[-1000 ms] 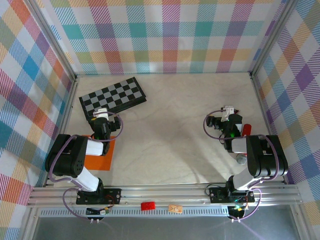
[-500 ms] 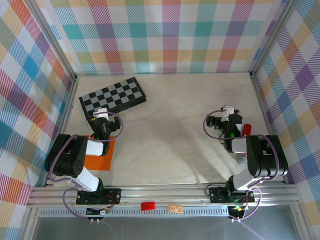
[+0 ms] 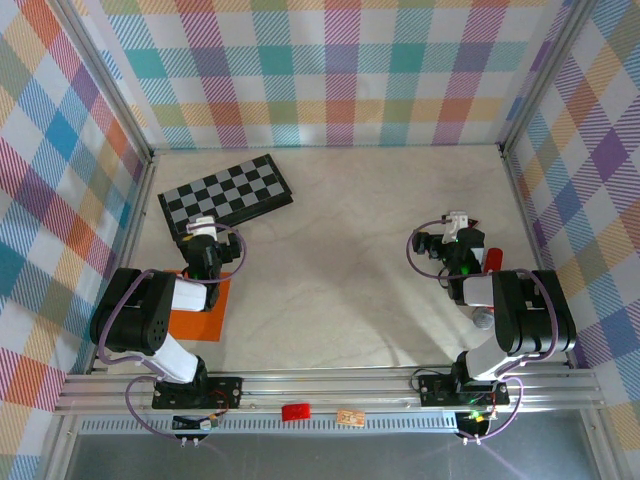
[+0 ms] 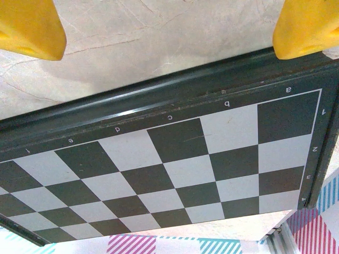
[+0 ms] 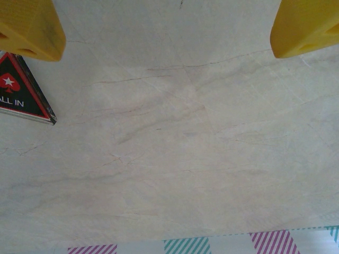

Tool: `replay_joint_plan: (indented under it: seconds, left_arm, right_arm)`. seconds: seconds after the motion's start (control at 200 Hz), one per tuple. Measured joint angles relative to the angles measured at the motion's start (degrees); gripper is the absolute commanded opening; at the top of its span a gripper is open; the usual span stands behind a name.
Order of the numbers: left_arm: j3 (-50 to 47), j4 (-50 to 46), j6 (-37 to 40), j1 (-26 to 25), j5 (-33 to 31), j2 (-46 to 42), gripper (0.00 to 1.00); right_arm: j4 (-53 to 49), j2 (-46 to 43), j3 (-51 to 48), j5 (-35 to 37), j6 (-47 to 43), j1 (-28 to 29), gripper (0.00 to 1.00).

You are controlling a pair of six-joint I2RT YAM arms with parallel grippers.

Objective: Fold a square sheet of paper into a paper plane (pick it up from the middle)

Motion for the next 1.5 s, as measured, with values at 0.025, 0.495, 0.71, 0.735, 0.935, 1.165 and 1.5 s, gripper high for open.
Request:
replay_joint_plan:
  seconds: [0.025,0.495,0.71,0.735,0.935,1.165,1.5]
  left_arm:
    - [0.0,0.0,0.0,0.0,0.0,0.0,1.00]
    - [-9.5,9.8,-0.1,0.0,-0.7,-3.0,1.00]
    - [-6.1,-7.5,-5.3,0.0,-6.9,-24.9,1.00]
    - [-4.9,-10.7,-6.6,0.0,-7.9,-27.2,1.00]
    - [4.2,-39.9,-22.9,0.0,-14.7,-37.0,1.00]
    - [3.4,-56.1,-29.9,1.0,-5.3,-37.4,1.00]
    - [4.7,-62.2,-34.5,5.4,4.8,-24.7,1.00]
  right_arm:
    - [0.0,0.0,0.0,0.0,0.0,0.0,0.99]
    - [-2.5,-2.3,0.0,-1.6,-0.4,0.1,0.98]
    - [-21.4,-17.1,5.7,0.2,3.1,0.1,0.99]
    - [-23.6,-19.0,6.6,0.5,4.3,0.1,0.99]
    - [-41.2,-31.2,12.6,-5.7,16.4,0.0,0.99]
    - [-48.0,-34.5,11.1,-24.1,28.6,0.1,0.99]
    - [-53.5,-34.5,7.1,-31.6,33.3,0.1,0.99]
